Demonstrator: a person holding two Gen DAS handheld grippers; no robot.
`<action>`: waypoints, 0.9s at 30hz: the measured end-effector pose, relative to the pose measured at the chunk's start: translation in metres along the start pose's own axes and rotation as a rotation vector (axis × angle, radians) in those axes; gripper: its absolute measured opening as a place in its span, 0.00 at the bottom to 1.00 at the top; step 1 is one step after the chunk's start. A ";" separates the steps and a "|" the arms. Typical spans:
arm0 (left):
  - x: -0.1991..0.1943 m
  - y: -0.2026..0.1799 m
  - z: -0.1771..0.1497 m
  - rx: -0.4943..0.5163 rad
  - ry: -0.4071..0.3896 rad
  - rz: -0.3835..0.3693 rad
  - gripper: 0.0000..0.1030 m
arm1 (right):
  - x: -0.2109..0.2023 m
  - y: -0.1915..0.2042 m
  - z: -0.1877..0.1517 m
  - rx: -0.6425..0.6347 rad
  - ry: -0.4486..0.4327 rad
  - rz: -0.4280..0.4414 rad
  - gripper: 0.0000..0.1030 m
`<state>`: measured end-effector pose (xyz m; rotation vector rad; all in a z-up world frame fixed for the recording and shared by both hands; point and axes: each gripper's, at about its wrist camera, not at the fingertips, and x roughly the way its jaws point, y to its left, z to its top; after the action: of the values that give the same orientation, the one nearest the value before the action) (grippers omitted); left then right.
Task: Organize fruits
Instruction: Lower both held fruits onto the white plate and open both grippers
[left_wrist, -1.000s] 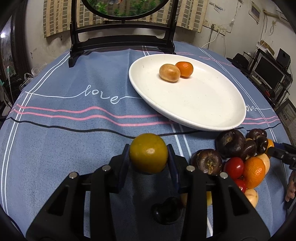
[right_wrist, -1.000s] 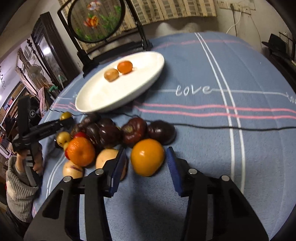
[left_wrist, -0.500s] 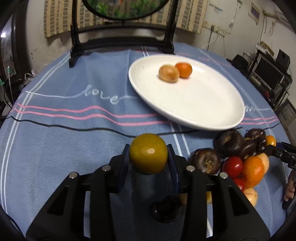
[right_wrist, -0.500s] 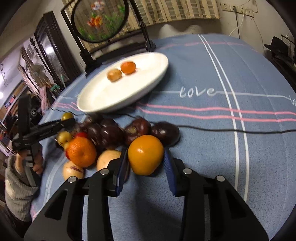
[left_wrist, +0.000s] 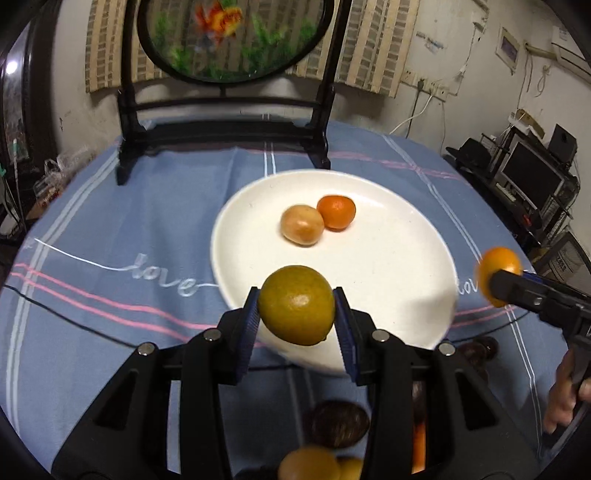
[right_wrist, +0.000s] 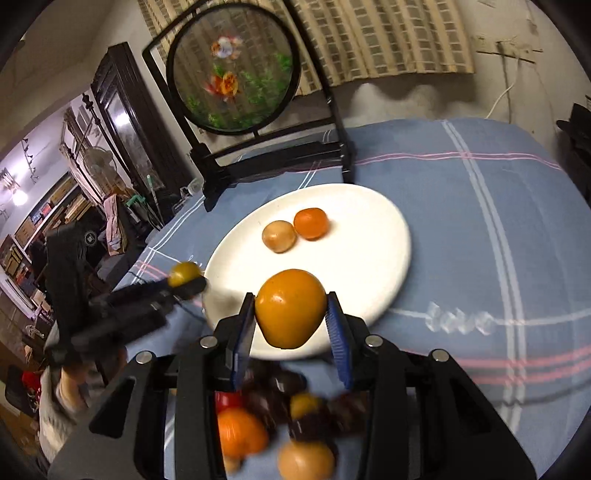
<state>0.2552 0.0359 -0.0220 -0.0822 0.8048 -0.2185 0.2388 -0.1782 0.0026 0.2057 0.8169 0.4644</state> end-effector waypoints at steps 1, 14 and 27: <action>0.008 -0.001 -0.001 0.002 0.014 0.003 0.38 | 0.011 0.001 0.001 0.000 0.012 -0.001 0.37; 0.025 -0.004 -0.005 0.061 0.037 0.036 0.55 | 0.051 -0.006 -0.002 -0.044 0.091 -0.120 0.79; -0.044 0.021 -0.022 -0.017 -0.117 0.102 0.89 | -0.086 0.001 -0.022 -0.043 -0.288 -0.079 0.99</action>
<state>0.2130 0.0664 -0.0096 -0.0692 0.6926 -0.1093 0.1708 -0.2177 0.0442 0.1945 0.5307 0.3669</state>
